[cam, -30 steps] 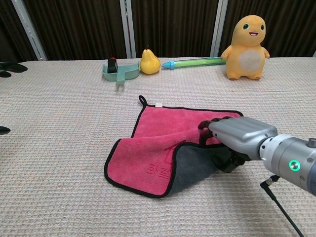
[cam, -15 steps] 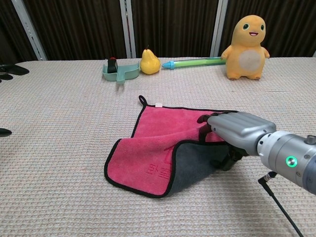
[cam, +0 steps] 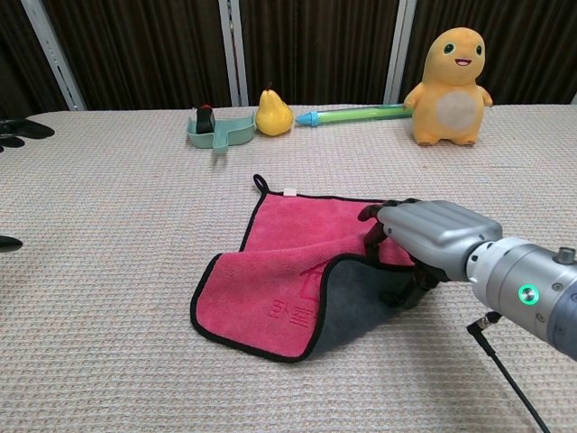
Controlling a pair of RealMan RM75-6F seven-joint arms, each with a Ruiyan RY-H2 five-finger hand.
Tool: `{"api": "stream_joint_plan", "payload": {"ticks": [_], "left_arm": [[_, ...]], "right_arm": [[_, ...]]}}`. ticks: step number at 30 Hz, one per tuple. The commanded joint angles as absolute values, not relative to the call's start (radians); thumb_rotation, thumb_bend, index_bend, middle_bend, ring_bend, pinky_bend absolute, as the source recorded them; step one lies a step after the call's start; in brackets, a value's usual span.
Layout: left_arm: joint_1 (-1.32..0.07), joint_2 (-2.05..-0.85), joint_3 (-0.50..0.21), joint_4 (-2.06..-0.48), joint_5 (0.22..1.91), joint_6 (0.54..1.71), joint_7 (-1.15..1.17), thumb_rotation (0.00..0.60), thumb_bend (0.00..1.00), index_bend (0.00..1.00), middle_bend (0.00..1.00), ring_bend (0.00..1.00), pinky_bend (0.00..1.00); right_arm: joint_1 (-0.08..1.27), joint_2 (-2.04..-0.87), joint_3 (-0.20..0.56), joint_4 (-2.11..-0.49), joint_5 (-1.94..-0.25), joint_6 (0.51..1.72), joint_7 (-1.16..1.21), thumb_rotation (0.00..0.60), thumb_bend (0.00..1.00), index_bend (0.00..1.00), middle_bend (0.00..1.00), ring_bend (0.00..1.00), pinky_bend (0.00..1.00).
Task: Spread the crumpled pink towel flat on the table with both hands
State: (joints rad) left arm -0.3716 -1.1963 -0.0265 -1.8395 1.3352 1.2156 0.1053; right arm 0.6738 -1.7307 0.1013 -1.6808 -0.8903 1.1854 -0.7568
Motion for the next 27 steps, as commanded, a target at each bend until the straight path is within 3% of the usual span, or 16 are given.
{"api": "stream_joint_plan", "payload": {"ticks": [1, 10, 27], "left_arm": [[-0.371, -1.197, -0.028, -1.838, 1.333, 1.214, 0.105, 0.6, 0.06, 0.0, 0.0, 0.0, 0.0], [-0.369, -1.2, -0.031, -1.838, 1.333, 1.208, 0.111, 0.6, 0.06, 0.0, 0.0, 0.0, 0.0], [-0.364, -1.211, -0.029, -1.842, 1.338, 1.204, 0.14, 0.6, 0.06, 0.0, 0.0, 0.0, 0.0]], "right_arm": [[0.669, -1.73, 0.099, -1.68, -0.898, 1.188, -0.748, 0.6, 0.35, 0.61, 0.13, 0.0, 0.0], [0.657, -1.709, 0.087, -1.697, -0.926, 1.186, -0.73, 0.6, 0.47, 0.62, 0.14, 0.0, 0.0], [0.578, -1.579, -0.005, -1.823, -1.01, 1.208, -0.659, 0.6, 0.47, 0.62, 0.14, 0.0, 0.0]]}}
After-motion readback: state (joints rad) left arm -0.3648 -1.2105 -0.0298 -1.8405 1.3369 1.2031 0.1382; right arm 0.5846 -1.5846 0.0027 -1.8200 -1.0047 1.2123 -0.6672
